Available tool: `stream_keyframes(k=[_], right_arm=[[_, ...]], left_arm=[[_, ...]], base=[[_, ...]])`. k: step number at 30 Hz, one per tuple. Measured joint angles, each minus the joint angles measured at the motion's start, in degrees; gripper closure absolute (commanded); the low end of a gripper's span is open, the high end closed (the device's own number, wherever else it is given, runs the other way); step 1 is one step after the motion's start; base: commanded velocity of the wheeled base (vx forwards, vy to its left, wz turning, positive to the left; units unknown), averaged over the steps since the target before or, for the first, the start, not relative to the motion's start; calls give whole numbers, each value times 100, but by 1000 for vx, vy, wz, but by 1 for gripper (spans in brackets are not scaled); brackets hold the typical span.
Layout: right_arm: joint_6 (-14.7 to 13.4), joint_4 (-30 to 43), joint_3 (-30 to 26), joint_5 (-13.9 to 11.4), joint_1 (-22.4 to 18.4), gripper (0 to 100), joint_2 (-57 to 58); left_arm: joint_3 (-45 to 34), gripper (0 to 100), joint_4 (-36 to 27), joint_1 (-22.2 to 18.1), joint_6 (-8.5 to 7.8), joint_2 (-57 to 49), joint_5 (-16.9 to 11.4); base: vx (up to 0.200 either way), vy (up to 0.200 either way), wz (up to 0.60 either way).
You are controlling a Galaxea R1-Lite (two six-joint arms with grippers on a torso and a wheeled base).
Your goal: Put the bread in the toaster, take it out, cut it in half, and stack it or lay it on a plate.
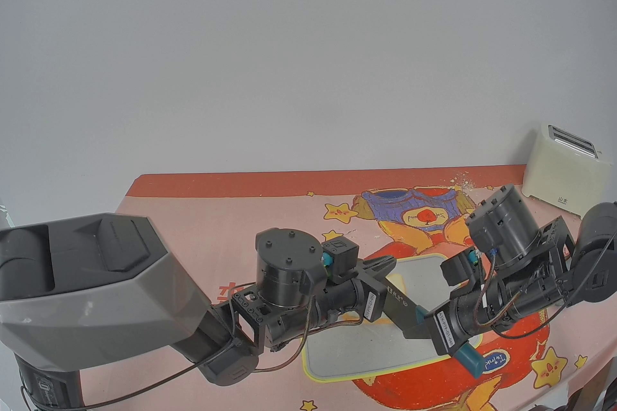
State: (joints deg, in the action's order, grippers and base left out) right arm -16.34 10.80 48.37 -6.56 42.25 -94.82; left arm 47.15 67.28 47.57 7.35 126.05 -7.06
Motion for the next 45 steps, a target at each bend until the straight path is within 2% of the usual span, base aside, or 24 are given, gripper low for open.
stream_keyframes(k=[19, 45], right_arm=[[2, -22, -308, -17, 20, 100, -30], [2, 0, -102, -4, 27, 100, -20]], left_arm=[[-7, 100, -96, 17, 4, -194, -18], [-138, 100, 11, 0, 0, -50, -9]], base=[[0, 0, 0], [0, 0, 0]])
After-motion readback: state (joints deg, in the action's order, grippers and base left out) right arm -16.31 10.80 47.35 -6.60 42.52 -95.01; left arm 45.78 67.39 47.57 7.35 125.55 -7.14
